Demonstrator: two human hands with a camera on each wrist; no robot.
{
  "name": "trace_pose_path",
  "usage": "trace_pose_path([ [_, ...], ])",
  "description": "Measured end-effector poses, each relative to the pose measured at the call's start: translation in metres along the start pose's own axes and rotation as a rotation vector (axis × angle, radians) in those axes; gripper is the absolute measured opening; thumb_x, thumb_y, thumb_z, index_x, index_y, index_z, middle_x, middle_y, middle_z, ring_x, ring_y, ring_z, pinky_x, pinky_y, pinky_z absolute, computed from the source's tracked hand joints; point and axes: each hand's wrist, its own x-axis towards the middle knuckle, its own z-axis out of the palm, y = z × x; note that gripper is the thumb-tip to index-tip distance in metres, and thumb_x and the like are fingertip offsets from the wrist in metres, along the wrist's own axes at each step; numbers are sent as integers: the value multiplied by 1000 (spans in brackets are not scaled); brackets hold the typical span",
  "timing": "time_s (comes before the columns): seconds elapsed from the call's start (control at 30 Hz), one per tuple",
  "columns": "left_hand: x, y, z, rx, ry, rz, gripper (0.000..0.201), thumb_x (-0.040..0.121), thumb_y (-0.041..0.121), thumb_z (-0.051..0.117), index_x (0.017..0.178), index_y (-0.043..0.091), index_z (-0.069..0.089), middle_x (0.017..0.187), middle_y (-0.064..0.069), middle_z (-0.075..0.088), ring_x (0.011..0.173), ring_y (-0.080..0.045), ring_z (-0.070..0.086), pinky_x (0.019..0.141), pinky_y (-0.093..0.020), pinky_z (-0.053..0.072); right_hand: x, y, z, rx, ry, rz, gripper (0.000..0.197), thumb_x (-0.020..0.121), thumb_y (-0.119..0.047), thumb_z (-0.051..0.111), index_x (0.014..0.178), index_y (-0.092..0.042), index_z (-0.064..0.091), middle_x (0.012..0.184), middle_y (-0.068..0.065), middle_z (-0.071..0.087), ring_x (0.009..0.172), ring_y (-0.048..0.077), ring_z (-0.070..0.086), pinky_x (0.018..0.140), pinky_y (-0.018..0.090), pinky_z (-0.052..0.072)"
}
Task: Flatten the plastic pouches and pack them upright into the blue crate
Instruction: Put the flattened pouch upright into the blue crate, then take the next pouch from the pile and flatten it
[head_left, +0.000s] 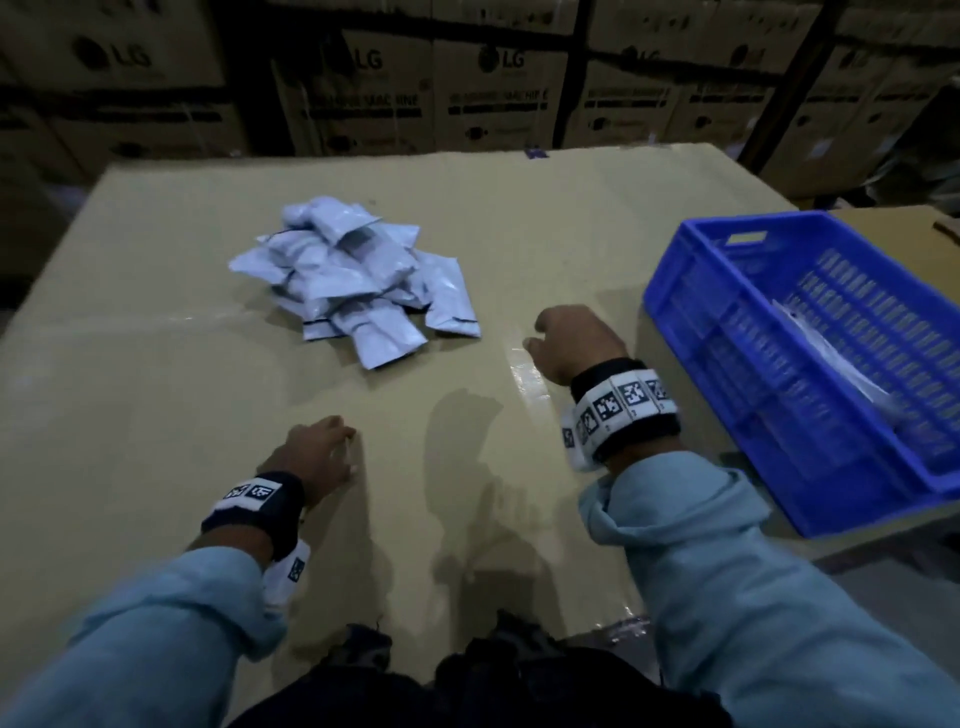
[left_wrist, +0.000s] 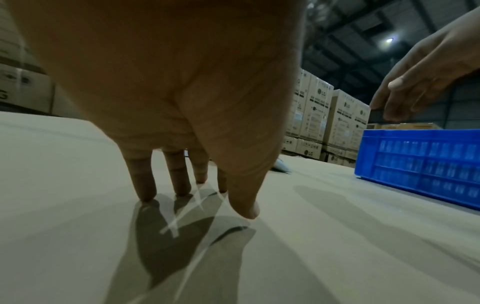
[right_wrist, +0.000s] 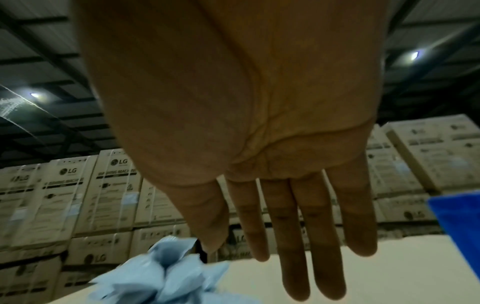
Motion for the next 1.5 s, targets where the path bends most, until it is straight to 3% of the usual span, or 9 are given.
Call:
trace_pose_path([
  [0.3,-23,-94,-9,41,-4,-91,107,64,62,87,152,31,36,161,2,24,139,-33,34,108,-49,44,25,-130,78,42,-87,-205,30,93,-32,57,120,-21,62,126,7,64,116,33,62,90,36,52],
  [0.47,-19,-114,-6,32,-1,-223,147,54,88,73,162,24,-6,168,-9,-20,156,-32,-3,121,-53,19,51,-176,87,14,21,-296,30,96,-29,56,123,-16,57,128,11,60,116,35,59,90,42,48],
  [0.63,-9,-132,-6,58,-39,-205,163,38,106,53,159,25,-21,166,-8,-29,156,-29,-16,123,-56,8,88,-214,82,-27,116,-348,33,94,-28,58,126,-17,58,141,13,42,115,39,57,93,44,48],
  [0.77,-5,-142,4,11,-33,-183,162,34,111,42,156,30,-28,162,-3,-39,154,-28,-23,122,-61,-1,107,-240,86,-194,41,-429,23,93,-27,60,113,-30,72,168,5,-8,109,32,60,91,52,52],
  [0.83,-5,-142,6,4,-35,-184,162,33,111,41,155,32,-30,160,-2,-41,153,-28,-25,121,-62,-3,110,-249,93,-270,-7,-482,24,94,-22,58,113,-28,73,170,-2,-14,98,26,63,77,41,51],
  [0.93,-4,-144,7,-12,-29,-183,161,34,110,43,154,33,-31,159,-1,-43,152,-26,-28,121,-61,-4,111,-256,103,-311,-39,-507,40,91,-13,59,128,-26,64,171,0,-5,74,20,58,64,31,40],
  [1.1,-5,-144,10,-17,-38,-182,162,33,111,43,153,34,-32,157,0,-46,151,-25,-31,120,-61,-6,104,-260,123,-298,-34,-531,37,90,-15,62,124,-28,69,170,7,-11,75,24,55,62,33,40],
  [1.27,-4,-143,9,3,-40,-179,160,36,109,44,154,32,-32,159,-2,-43,152,-28,-29,120,-62,-5,105,-257,140,-230,89,-524,76,90,-12,61,157,-14,26,171,11,0,70,22,55,55,32,40],
  [1.5,-20,-143,26,28,-5,-174,120,65,101,15,156,35,-26,162,-2,-37,152,-28,-28,119,-63,-7,57,-228,155,37,184,-638,60,81,-5,58,140,-5,49,157,16,39,98,37,63,84,45,53],
])
